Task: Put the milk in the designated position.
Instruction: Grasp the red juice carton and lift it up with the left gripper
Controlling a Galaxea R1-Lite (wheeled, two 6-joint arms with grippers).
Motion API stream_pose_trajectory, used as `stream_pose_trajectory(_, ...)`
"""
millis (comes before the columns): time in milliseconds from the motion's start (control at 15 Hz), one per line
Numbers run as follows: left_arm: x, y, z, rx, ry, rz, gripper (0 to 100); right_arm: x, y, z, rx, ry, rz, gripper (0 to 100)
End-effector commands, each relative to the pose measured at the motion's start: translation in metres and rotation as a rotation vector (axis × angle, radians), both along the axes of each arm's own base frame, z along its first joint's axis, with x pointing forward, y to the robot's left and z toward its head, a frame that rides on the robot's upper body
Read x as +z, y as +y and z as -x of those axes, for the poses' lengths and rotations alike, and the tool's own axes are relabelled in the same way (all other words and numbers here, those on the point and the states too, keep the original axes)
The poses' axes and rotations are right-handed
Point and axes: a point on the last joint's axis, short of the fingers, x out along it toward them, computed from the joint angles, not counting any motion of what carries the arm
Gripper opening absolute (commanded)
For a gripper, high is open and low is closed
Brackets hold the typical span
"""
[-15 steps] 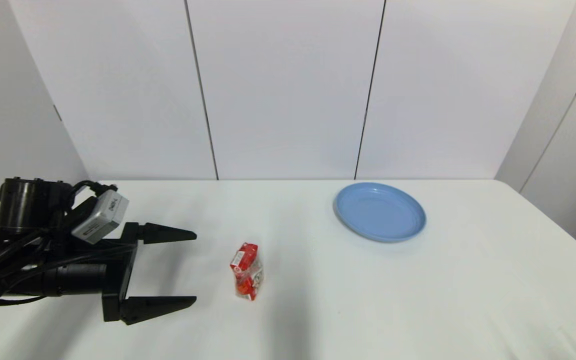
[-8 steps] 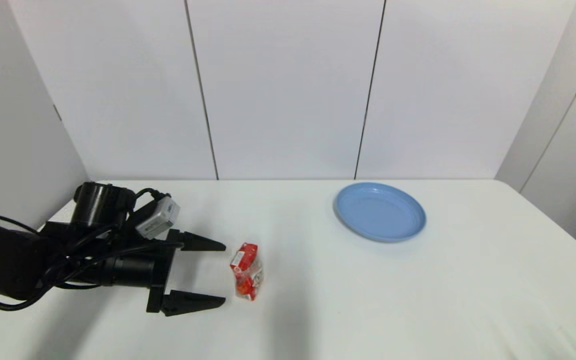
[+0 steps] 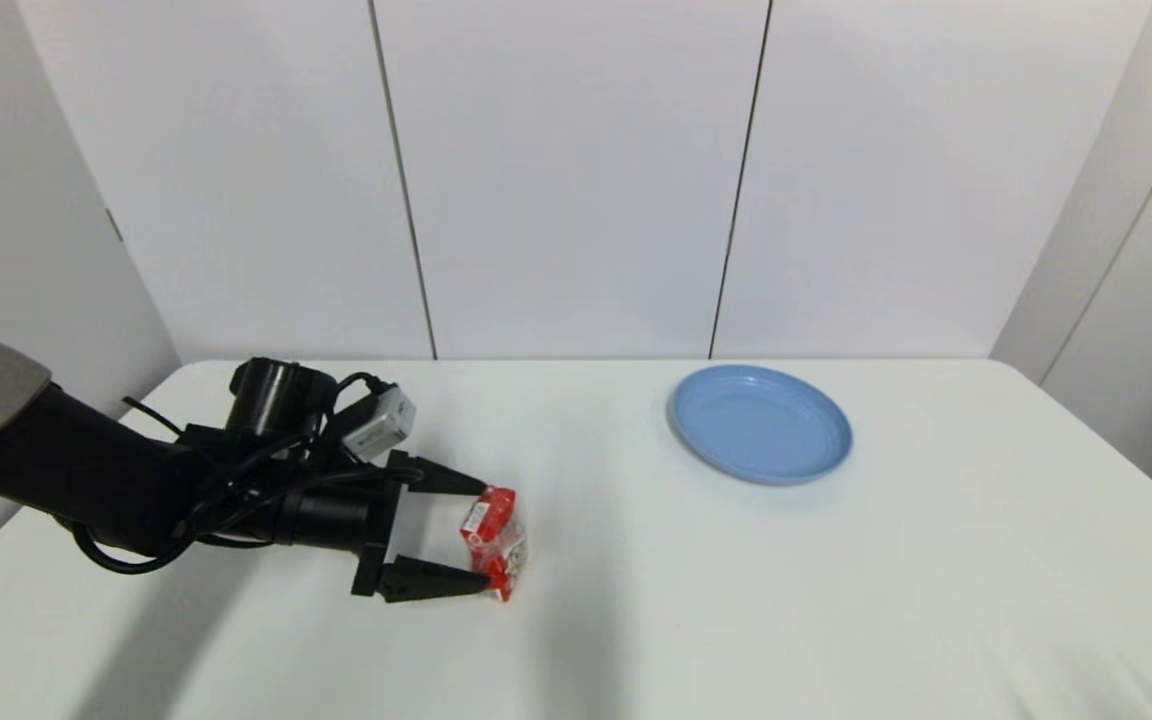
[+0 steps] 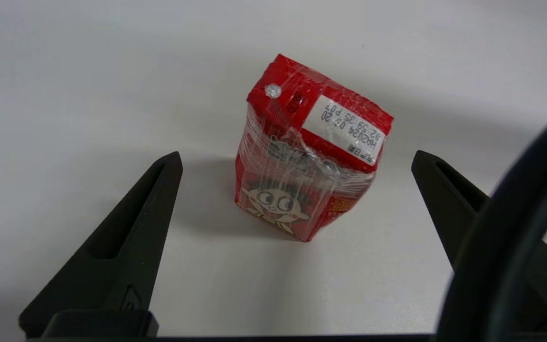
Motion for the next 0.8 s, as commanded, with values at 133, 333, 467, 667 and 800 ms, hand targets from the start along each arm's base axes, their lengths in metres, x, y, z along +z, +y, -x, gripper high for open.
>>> stream_pose_trajectory(133,-0.008,-0.007,-0.002,-0.024,0.017,-0.001,100,0.0,0.0,0.0,0.0,0.001,-0.001,100)
stream_pose_trajectory(333,-0.005,-0.008,-0.008,-0.024,0.001,0.003,100,0.0,0.0,0.0,0.0,0.001,-0.001,100)
stream_pose_trajectory(467,-0.003,-0.01,-0.012,-0.025,-0.008,0.007,100,0.0,0.0,0.0,0.0,0.001,-0.001,100)
stream_pose_trajectory(667,-0.002,-0.021,-0.013,-0.041,0.017,0.011,100,0.0,0.0,0.0,0.0,0.001,-0.001,100)
stream_pose_trajectory(800,-0.004,-0.023,-0.013,-0.047,0.023,0.009,0,0.0,0.0,0.0,0.0,0.001,-0.001,100)
